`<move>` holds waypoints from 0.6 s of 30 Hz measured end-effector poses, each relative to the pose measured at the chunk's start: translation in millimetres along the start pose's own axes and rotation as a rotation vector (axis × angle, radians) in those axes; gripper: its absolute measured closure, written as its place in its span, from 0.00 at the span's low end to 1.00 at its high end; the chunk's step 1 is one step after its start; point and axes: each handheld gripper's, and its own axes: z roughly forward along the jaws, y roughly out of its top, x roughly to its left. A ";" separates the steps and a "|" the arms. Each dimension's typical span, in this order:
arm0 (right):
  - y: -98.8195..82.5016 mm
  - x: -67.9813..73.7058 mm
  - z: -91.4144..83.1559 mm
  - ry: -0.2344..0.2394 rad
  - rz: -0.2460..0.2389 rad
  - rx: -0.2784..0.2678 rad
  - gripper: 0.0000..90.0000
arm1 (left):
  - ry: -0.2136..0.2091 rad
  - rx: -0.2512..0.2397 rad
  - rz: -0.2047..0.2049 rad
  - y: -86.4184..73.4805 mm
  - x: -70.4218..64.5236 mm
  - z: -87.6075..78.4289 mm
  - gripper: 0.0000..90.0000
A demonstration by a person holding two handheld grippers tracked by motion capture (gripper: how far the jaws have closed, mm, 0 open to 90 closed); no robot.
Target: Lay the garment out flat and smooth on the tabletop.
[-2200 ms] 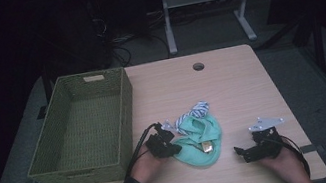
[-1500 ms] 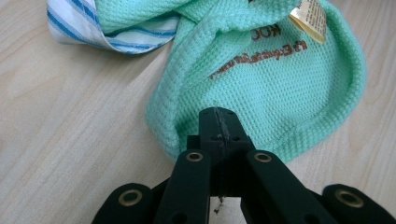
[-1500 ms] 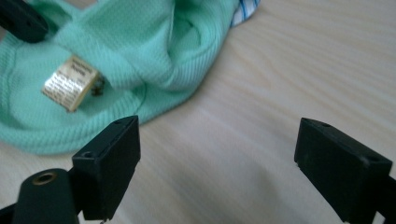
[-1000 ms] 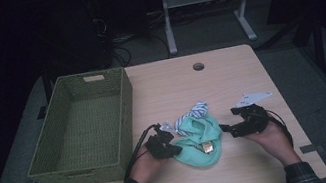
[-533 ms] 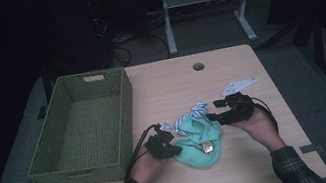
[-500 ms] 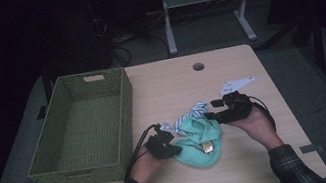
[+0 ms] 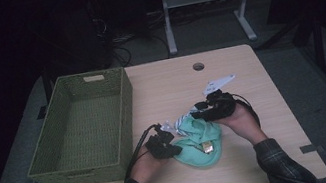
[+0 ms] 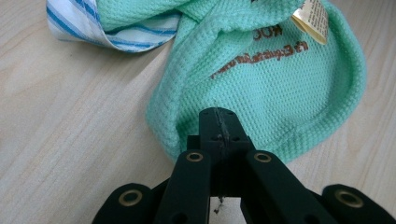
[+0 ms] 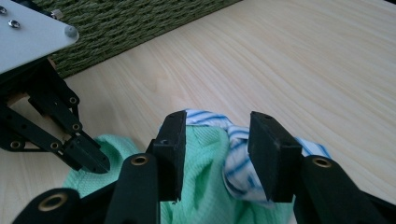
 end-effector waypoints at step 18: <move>13.0 15.7 51.6 0.039 -0.045 0.088 0.70 | 0.005 0.020 0.026 0.5 1.1 -0.9 1.00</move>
